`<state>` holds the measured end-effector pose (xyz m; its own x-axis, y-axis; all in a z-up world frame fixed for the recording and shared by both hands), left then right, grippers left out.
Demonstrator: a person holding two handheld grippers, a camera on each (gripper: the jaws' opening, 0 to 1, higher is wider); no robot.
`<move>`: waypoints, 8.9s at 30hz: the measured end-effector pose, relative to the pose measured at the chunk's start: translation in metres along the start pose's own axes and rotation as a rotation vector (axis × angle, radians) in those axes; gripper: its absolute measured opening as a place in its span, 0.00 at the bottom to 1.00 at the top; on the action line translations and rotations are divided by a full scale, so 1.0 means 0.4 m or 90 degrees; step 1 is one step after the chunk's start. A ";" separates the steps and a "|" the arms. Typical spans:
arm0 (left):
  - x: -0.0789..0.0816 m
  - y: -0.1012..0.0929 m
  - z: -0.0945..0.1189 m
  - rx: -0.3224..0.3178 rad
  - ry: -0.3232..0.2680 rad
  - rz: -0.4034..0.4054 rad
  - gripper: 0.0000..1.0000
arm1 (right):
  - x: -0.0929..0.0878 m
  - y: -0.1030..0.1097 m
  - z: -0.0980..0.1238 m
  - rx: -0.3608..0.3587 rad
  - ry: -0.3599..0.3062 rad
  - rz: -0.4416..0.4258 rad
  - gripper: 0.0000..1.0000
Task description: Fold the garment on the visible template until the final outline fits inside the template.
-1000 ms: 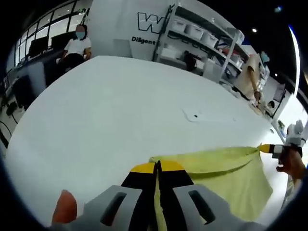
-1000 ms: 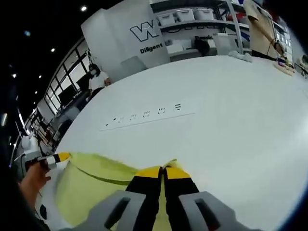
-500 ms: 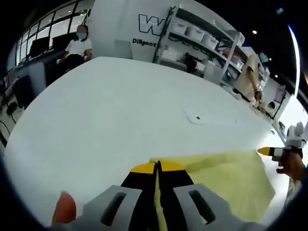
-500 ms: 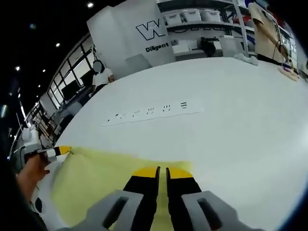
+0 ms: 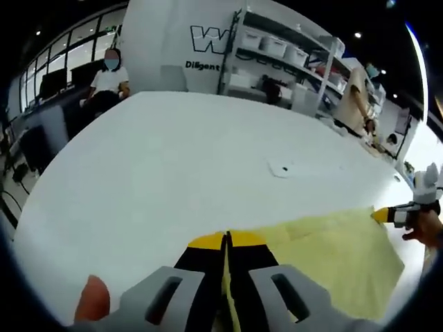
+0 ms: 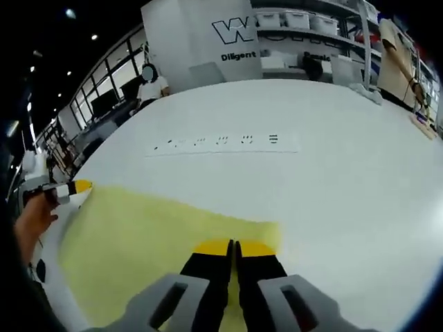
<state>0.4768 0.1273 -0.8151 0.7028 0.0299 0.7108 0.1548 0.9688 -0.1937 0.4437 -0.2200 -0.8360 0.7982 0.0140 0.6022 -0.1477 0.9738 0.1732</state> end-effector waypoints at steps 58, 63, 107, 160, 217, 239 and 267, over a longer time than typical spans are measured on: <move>-0.245 -0.042 0.329 -0.008 0.058 -0.075 0.02 | -0.236 0.084 0.309 -0.007 0.018 0.048 0.00; -0.279 -0.046 0.345 -0.007 0.067 -0.081 0.02 | -0.274 0.090 0.328 -0.007 0.027 0.053 0.00; -0.381 -0.070 0.308 0.009 0.095 -0.156 0.04 | -0.405 0.062 0.327 -0.005 0.071 0.102 0.04; -0.391 -0.001 0.380 0.020 0.166 -0.159 0.08 | -0.347 0.031 0.311 0.005 0.050 0.117 0.06; -0.351 -0.066 0.274 0.024 0.113 -0.118 0.07 | -0.325 0.056 0.233 0.005 0.059 0.052 0.01; -0.433 -0.095 0.365 -0.004 0.165 -0.184 0.04 | -0.433 0.079 0.319 -0.009 0.131 0.104 0.00; -0.554 -0.115 0.495 -0.037 0.229 -0.227 0.05 | -0.578 0.123 0.430 -0.007 0.207 0.143 0.00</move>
<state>0.1762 0.1247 -0.8298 0.7921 -0.3968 0.4639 0.4598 0.8876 -0.0259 0.1513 -0.2144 -0.8328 0.8905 0.2968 0.3449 -0.3349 0.9406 0.0554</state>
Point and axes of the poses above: the point that each gripper's makers call its tool centre point, and the gripper's own axes: z roughly backward along the fingers, y roughly to its left, x roughly out of its top, the point moved 4 cm from there along z, roughly backward along the fingers, and after that the axes turned 7 degrees about y, right-handed, at the moved point
